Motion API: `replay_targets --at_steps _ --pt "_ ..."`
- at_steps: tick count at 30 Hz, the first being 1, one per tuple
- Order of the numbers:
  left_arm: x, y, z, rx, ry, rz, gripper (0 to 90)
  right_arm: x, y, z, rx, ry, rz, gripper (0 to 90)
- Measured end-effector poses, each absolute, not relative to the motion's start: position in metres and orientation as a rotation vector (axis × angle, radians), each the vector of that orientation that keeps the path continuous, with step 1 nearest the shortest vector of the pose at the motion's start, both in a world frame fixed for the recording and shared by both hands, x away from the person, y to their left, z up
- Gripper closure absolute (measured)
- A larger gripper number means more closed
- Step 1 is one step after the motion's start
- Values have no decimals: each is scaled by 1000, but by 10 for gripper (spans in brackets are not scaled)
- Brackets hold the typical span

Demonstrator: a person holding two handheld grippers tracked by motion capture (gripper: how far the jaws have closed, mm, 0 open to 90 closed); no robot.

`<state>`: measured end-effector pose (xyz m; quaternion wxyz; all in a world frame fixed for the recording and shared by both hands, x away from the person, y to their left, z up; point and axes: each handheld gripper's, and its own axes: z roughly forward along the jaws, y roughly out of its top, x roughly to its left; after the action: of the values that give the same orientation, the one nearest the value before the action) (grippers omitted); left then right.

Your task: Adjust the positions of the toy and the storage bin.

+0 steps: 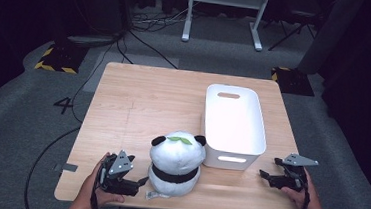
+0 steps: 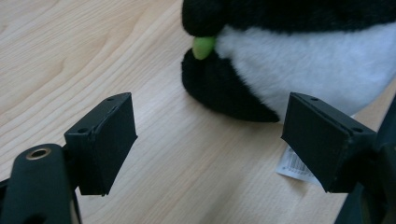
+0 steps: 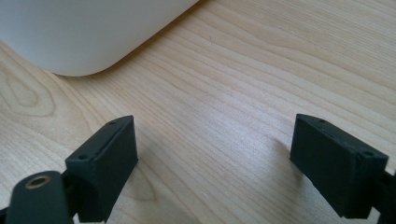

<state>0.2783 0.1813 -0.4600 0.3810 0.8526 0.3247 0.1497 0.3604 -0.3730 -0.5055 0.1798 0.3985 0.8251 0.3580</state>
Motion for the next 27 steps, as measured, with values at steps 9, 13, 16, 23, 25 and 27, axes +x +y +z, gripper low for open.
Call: replay_targets --at_steps 9,13,16,23,25,27 --pt "276 172 -449 2142 776 352 166 360 -373 -506 1126 2332 1012 145" --pt "278 164 -448 2147 756 341 162 361 -373 -506 1125 2332 1012 145" --pt "280 159 -447 2149 745 330 159 361 -373 -506 1125 2332 1012 145" --pt "283 150 -446 2149 717 306 157 361 -373 -506 1125 2332 1012 145" --pt "283 149 -446 2148 715 300 157 361 -373 -506 1125 2332 1012 145" --pt "283 146 -445 2154 696 293 157 361 -373 -506 1125 2332 1012 145"
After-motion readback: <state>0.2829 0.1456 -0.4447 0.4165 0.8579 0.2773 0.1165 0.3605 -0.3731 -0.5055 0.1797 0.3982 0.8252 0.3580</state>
